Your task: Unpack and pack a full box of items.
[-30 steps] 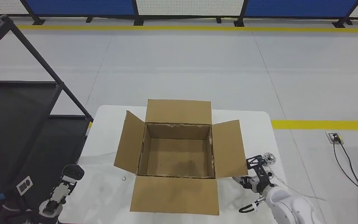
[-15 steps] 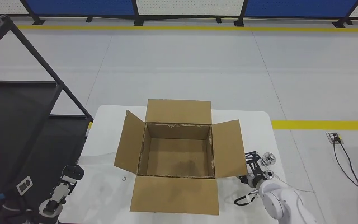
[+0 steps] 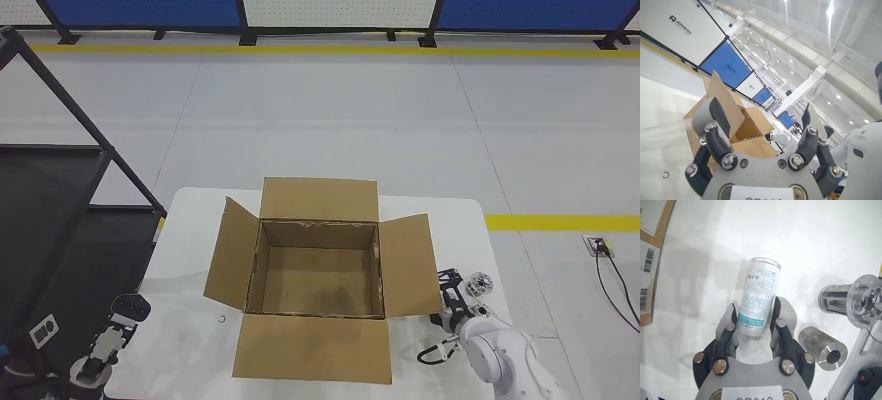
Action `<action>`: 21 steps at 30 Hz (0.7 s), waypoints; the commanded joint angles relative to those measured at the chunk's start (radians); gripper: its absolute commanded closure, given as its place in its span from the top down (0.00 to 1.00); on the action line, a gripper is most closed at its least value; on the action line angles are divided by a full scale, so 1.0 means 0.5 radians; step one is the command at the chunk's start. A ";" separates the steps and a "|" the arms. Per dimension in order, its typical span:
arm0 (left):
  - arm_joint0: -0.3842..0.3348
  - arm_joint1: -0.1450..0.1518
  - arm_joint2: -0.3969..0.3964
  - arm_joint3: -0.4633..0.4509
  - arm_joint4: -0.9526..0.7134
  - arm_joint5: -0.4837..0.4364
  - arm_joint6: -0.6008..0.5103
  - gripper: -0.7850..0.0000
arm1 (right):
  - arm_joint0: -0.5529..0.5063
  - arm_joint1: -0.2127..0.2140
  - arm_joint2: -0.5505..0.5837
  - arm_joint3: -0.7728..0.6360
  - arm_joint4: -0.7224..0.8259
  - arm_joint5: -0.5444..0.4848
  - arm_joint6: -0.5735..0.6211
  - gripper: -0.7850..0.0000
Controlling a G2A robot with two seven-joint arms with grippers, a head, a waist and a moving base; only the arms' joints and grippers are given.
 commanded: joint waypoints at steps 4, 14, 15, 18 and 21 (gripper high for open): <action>0.000 0.000 0.000 0.000 0.000 0.000 0.000 1.00 | -0.008 0.002 0.038 -0.048 0.038 0.008 -0.016 0.00; 0.000 0.000 0.000 0.000 0.000 0.000 0.000 1.00 | -0.335 0.032 0.437 -0.663 0.287 0.173 -0.106 0.00; 0.000 0.000 0.000 0.000 0.000 0.000 0.000 1.00 | -0.380 0.034 0.484 -0.746 0.332 0.184 -0.127 0.00; 0.000 0.000 0.000 0.000 0.000 0.000 0.000 1.00 | -0.512 0.035 0.622 -0.984 0.476 0.193 -0.227 0.00; 0.000 0.000 0.000 0.000 0.000 0.000 0.000 1.00 | -0.623 0.034 0.708 -1.215 0.578 0.165 -0.325 0.00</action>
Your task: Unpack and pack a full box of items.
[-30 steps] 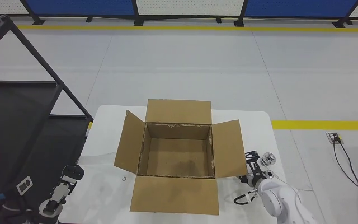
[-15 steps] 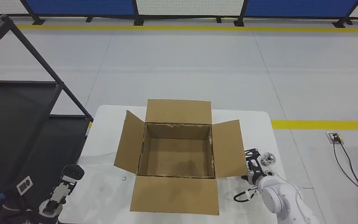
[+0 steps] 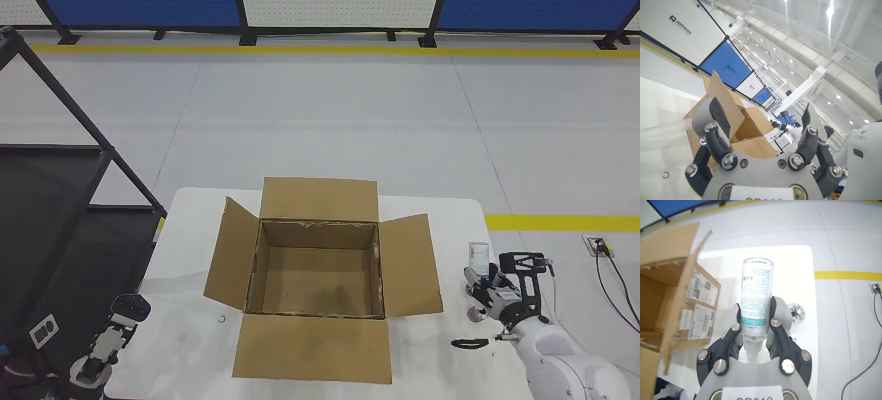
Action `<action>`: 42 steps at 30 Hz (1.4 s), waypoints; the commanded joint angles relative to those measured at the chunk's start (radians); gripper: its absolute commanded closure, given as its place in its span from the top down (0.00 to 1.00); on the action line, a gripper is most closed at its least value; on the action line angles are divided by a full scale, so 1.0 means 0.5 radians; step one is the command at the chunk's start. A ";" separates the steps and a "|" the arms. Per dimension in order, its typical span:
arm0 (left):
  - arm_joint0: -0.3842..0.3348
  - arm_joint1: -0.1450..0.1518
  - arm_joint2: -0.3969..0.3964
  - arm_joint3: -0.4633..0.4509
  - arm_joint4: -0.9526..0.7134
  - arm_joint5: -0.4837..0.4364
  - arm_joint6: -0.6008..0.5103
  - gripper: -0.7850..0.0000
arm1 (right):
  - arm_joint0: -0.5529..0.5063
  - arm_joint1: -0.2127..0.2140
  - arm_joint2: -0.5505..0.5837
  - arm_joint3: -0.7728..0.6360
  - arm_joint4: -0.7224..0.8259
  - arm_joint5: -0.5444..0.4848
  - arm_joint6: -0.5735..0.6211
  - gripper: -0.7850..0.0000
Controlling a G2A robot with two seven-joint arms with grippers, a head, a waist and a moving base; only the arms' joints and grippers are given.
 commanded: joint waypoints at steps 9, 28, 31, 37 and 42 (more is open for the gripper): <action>0.000 0.000 0.000 0.000 0.000 0.000 0.000 1.00 | -0.011 0.011 -0.196 -0.478 -0.012 -0.329 0.107 0.00; 0.000 0.000 0.000 0.000 0.000 0.000 0.000 1.00 | 1.500 -0.291 -1.766 0.787 -0.206 0.156 0.515 0.00; 0.000 0.000 0.000 0.000 0.000 0.000 0.000 1.00 | 1.692 -0.398 -1.985 1.081 -0.165 0.235 0.491 0.00; 0.000 0.000 0.000 0.000 0.000 0.000 0.000 1.00 | 1.986 -0.615 -2.266 1.619 -0.045 0.316 0.465 0.00; 0.000 0.000 0.000 0.000 0.000 0.000 0.000 1.00 | 2.132 -0.775 -2.397 2.005 0.027 0.341 0.436 0.00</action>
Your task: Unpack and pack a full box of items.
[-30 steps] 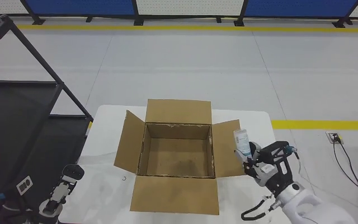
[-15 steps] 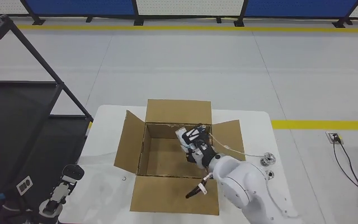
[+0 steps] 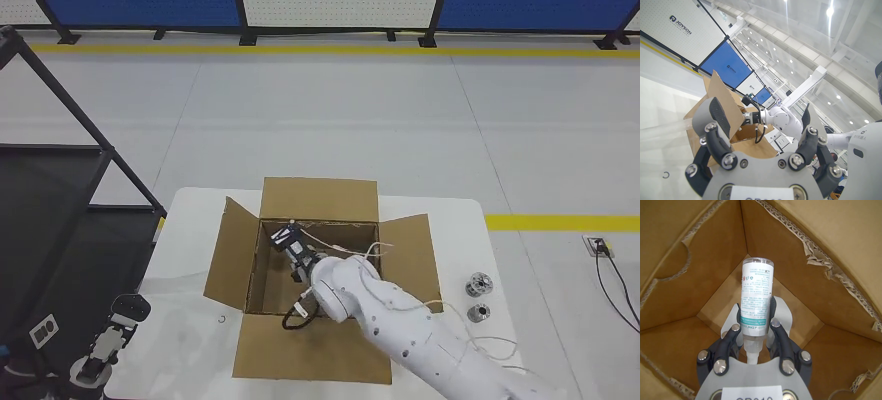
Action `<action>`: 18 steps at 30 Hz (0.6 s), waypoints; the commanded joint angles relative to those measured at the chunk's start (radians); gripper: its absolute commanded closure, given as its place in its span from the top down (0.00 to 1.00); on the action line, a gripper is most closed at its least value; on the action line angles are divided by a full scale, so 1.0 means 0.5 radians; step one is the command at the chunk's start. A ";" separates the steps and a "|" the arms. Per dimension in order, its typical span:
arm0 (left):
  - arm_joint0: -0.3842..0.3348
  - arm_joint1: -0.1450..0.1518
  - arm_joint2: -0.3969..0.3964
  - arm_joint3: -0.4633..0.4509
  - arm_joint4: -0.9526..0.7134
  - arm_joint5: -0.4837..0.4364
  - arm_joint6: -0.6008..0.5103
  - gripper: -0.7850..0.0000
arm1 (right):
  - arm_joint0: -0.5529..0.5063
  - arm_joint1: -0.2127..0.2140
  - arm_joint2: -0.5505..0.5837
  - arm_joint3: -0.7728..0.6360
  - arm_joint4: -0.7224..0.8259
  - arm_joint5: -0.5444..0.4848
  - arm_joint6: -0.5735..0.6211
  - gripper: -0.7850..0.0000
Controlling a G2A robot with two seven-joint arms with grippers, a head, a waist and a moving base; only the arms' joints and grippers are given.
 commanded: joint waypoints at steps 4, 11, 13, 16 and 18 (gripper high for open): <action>0.000 0.000 0.000 0.000 0.000 0.000 0.000 1.00 | 0.100 -0.140 -0.075 0.368 0.048 0.051 -0.015 0.00; 0.000 0.000 0.000 0.000 0.000 0.000 0.000 1.00 | 0.172 -0.297 -0.126 0.751 0.128 -0.023 0.019 0.00; 0.000 0.000 0.000 0.000 0.000 0.000 0.000 1.00 | 0.184 -0.333 -0.131 0.830 0.140 -0.043 0.006 0.00; 0.000 0.000 0.000 0.000 0.000 0.000 0.000 1.00 | 0.196 -0.379 -0.133 0.935 0.150 -0.081 -0.033 0.04; 0.000 0.000 0.000 0.000 0.000 0.000 0.000 1.00 | 0.205 -0.405 -0.128 0.997 0.157 -0.090 -0.056 0.33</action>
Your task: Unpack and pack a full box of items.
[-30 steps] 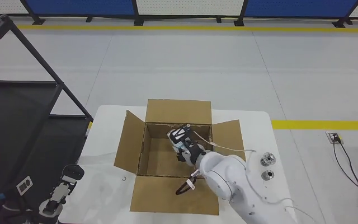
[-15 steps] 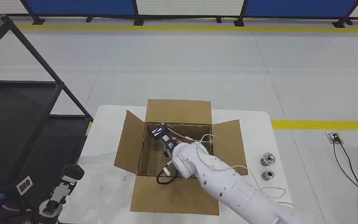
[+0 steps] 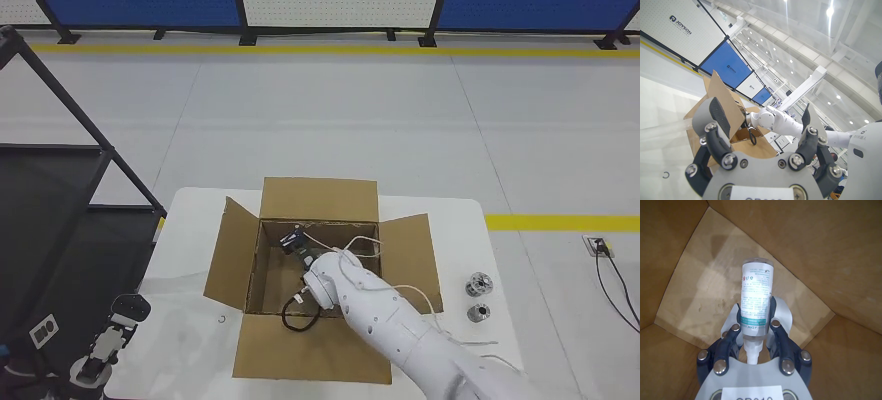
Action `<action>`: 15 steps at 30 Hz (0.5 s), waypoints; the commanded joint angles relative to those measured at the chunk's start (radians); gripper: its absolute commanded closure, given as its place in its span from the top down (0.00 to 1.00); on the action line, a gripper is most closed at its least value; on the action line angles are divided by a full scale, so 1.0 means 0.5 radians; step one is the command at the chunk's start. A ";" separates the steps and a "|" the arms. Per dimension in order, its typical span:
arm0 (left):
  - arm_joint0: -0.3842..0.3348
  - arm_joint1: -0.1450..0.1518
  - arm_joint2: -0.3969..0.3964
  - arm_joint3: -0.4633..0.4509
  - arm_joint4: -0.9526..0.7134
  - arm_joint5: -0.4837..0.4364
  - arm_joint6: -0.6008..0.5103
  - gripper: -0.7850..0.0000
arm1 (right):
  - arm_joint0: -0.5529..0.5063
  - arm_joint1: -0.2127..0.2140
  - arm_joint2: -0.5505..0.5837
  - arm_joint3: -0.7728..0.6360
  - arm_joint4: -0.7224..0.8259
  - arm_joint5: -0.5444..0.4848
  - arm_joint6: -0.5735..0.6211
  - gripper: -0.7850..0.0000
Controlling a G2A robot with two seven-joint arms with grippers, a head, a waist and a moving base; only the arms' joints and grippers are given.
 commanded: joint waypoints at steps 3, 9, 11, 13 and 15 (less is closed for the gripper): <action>0.000 0.000 0.000 0.000 0.000 0.000 0.000 1.00 | 0.018 -0.045 0.018 0.108 0.027 -0.038 -0.029 0.57; 0.000 0.000 0.000 0.000 0.000 0.000 0.000 1.00 | 0.051 -0.085 0.052 0.167 0.045 -0.114 -0.035 0.82; 0.000 0.000 0.000 0.000 0.000 0.000 0.000 1.00 | 0.052 -0.086 0.078 0.152 0.062 -0.142 -0.062 0.84; 0.000 0.000 0.000 0.000 0.000 0.000 0.000 1.00 | 0.049 -0.077 0.099 0.123 0.055 -0.161 -0.072 0.87; 0.000 0.000 0.000 0.000 0.000 0.000 0.000 1.00 | 0.035 -0.058 0.133 0.049 0.063 -0.199 -0.063 0.88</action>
